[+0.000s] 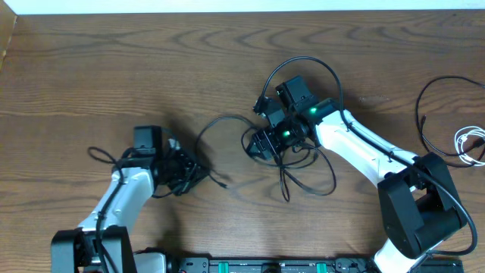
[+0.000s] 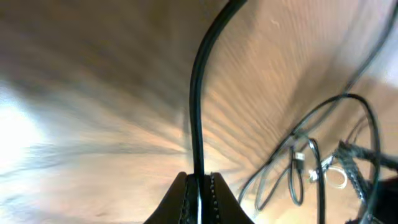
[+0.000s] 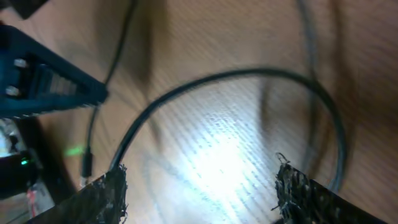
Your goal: Untangle cables
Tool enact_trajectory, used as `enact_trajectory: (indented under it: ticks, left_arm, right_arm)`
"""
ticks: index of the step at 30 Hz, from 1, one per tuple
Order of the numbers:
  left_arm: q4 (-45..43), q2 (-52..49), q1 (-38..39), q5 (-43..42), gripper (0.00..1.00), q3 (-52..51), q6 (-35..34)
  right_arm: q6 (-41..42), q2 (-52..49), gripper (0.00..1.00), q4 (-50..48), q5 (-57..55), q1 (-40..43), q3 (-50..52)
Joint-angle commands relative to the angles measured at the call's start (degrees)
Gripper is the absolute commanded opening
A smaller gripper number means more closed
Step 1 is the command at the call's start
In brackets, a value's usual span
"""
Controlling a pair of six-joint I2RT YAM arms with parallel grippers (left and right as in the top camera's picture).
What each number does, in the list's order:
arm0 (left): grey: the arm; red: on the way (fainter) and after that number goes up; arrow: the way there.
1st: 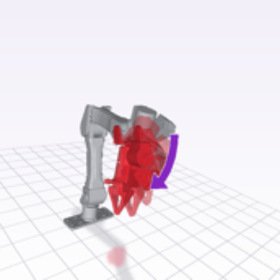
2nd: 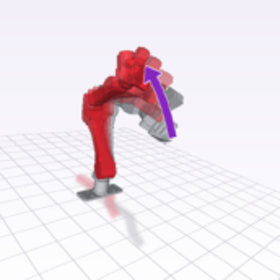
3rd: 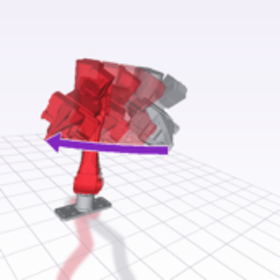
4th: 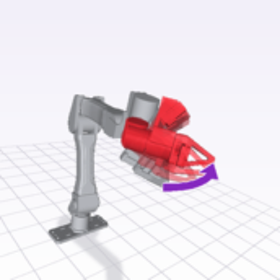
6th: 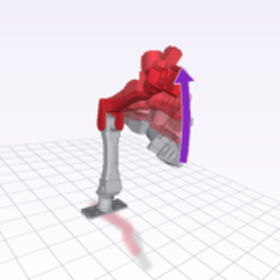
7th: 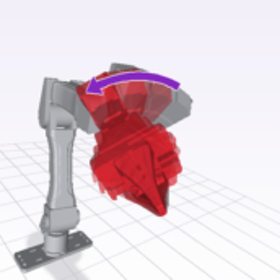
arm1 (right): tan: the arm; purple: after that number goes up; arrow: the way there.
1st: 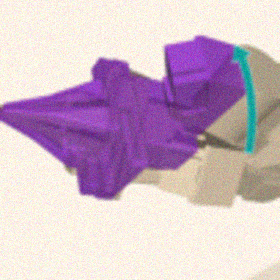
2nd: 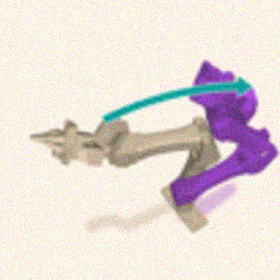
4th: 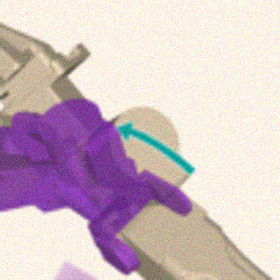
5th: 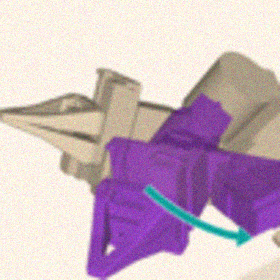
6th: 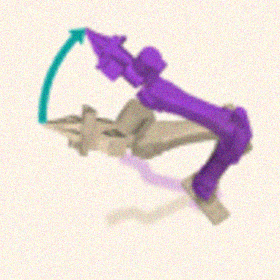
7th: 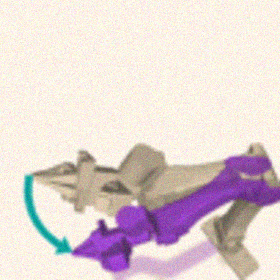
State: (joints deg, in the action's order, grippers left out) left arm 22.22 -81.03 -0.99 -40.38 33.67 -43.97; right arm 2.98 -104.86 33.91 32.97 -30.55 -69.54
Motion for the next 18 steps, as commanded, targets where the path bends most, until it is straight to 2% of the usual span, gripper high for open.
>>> enact_trajectory:
  ticks: [1, 7, 13, 15, 18]
  left_arm:
    - [-3.3, -0.6, 3.6, -2.5, 0.08, -0.4, -4.3]
    - [-8.4, -0.6, 8.4, -2.4, 0.08, -0.4, -7.0]
    - [-8.9, -0.6, 11.8, 1.3, 0.08, -0.4, -7.2]
    - [-8.9, -0.6, 12.6, 2.5, 0.17, -0.4, -7.2]
    - [-8.9, -0.6, 13.8, 3.4, 0.38, -0.4, -7.1]
  right_arm:
    - [-0.1, -0.3, 0.75, 0.0, 6.1, 0.2, -0.1]
    - [-1.8, -0.3, 0.76, -0.6, 8.8, 0.2, -0.1]
    - [-1.8, -0.3, 0.77, -0.9, 11.2, 0.3, -0.1]
    - [-1.8, -0.3, 0.77, -0.9, 11.0, 0.4, -0.1]
    - [-1.8, -0.3, 0.74, -1.3, 11.2, 1.2, -0.1]
